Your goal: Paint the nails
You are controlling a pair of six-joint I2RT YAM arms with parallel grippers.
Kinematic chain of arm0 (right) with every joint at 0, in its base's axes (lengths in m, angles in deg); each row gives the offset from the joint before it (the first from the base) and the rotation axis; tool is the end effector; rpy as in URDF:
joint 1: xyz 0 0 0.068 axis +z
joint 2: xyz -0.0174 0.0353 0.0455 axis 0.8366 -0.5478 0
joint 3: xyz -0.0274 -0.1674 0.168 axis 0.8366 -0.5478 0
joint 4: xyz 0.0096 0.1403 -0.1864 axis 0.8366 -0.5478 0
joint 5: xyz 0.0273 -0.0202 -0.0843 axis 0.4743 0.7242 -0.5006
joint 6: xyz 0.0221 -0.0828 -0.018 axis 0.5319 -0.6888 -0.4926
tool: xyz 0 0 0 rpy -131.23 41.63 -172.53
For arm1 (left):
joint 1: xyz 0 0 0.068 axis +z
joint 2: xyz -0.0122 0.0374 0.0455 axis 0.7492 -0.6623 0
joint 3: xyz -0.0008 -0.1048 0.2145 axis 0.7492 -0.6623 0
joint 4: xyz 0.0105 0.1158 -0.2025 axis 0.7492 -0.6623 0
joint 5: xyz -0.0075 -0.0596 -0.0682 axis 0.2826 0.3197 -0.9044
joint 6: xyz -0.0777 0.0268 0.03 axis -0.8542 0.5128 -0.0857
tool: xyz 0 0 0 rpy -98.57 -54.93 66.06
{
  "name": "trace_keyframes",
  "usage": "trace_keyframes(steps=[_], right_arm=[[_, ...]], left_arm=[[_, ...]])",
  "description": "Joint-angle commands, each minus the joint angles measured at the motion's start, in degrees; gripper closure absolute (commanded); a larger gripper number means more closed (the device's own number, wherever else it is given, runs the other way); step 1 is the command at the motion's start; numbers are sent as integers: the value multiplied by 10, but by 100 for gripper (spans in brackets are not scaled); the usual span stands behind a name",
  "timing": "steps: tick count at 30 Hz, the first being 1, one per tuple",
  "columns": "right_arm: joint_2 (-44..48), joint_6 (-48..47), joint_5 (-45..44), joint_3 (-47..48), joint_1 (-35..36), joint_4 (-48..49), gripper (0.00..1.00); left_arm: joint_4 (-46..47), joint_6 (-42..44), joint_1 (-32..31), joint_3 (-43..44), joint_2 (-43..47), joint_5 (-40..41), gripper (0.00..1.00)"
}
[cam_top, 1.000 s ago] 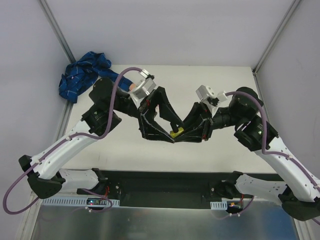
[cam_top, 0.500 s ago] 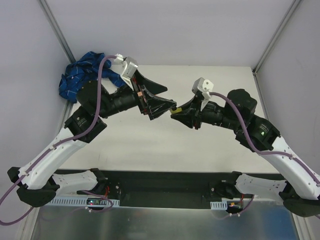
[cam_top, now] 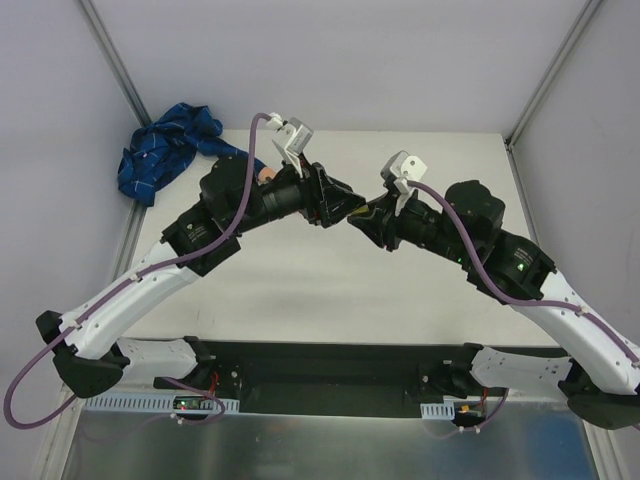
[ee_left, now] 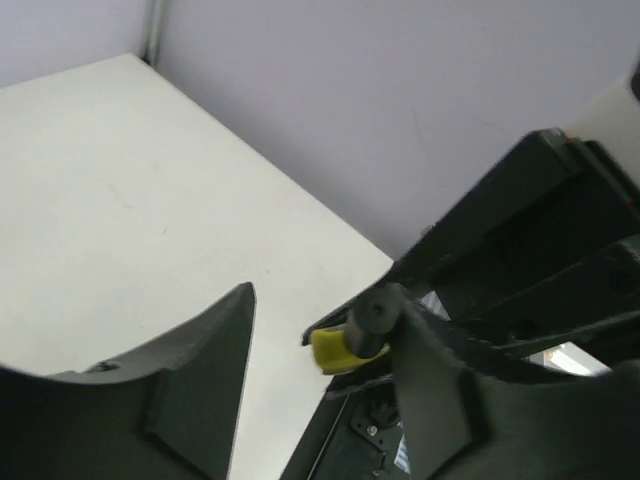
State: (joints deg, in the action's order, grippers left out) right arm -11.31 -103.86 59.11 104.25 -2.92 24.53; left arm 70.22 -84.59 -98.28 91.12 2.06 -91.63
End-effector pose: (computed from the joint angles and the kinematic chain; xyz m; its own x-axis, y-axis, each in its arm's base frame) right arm 0.1327 0.1905 0.4339 0.2498 -0.2082 -0.9456 -0.8075 0.4942 -0.3221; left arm 0.1661 -0.2236 0.4523 -0.2878 -0.2972 -0.9104 0.8469 0.3649 -0.3869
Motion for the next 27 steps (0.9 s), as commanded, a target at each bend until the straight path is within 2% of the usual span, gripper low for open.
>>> trace_keyframes(steps=[1, 5, 6, 9, 10, 11, 12, 14, 16, 18, 19, 20, 21, 22, 23, 24, 26, 27], right_arm=[[6, -4, -15, 23, 8, 19, 100], [17, 3, 30, 19, 8, 23, 100], [23, 0, 59, 16, 5, 23, 100], [35, -4, 372, 3, -35, 41, 100], [30, 14, 605, 3, -68, 79, 100], [20, 64, 675, 3, -75, 121, 100], [16, 145, 697, -9, -75, 163, 100], [25, 188, 688, -25, -67, 256, 100], [32, 215, 669, -27, -72, 266, 100], [36, 215, 647, -26, -84, 261, 100], [40, 207, 620, -25, -88, 242, 100], [43, 193, 606, -19, -91, 214, 100], [46, 135, 560, -13, -94, 147, 100], [45, 107, 534, 5, -95, 112, 100], [43, 89, 512, 13, -95, 83, 100], [42, 77, 461, 19, -95, 48, 100], [37, 54, 418, 29, -95, 27, 100], [34, 48, 375, 31, -94, 12, 100]], left_arm=[[1, 0, -9, 22, -2, 9, 58], [0, 2, -8, 28, -9, -50, 90], [7, 3, -3, 33, -12, -146, 100], [100, -28, 13, 42, -38, -375, 100], [116, -35, 12, 45, -50, -495, 100], [159, -42, 6, 43, -50, -524, 100], [181, -51, 5, 27, -45, -544, 100], [181, -25, 5, 18, -24, -535, 100], [147, 3, 5, 26, -12, -510, 100], [122, 29, 7, 23, 3, -444, 100], [118, 34, 7, 20, 10, -417, 89], [104, 44, 7, 13, 16, -368, 50], [96, 49, 7, 11, 32, -336, 38], [89, 53, 7, 7, 40, -308, 30], [82, 59, 7, 2, 48, -249, 10], [72, 60, 7, 0, 63, -219, 1], [59, 52, 7, -3, 74, -128, 1], [52, 50, 7, -3, 82, -108, 1]])
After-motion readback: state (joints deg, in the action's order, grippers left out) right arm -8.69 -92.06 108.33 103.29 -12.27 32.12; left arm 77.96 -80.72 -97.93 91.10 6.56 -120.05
